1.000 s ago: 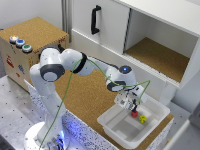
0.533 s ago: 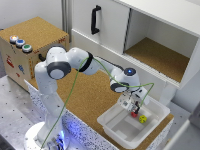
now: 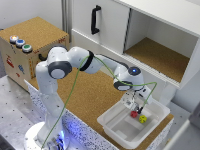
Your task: Put the grasped purple object inside the box
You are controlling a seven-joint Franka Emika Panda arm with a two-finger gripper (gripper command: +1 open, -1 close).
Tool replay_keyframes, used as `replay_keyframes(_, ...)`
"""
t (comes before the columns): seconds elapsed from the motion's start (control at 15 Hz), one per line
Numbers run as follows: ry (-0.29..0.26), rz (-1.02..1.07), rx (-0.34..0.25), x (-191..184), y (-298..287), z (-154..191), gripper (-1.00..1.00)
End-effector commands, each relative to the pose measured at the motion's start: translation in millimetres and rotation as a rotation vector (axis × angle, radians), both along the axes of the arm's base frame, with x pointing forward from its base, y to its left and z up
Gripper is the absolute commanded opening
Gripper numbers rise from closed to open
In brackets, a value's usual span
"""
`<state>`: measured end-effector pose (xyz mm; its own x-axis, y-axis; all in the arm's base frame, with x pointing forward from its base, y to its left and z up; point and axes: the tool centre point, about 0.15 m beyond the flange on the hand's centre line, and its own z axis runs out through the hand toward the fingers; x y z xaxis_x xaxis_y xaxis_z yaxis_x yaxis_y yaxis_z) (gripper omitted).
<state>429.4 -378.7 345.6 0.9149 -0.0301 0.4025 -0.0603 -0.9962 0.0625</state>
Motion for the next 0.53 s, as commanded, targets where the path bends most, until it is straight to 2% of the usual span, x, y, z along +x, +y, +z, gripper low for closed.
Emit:
replay_keyframes(0.0, -0.17, 0.086, 0.041, -54.6, 41.5, 76.7, 1.0)
replay_keyframes(0.33, -0.138, 0.115, 0.061, -89.9, 131.2, 113.1, 1.0)
replay_keyframes(0.47, -0.144, 0.12, 0.06, -95.1, 166.1, 117.5, 1.0)
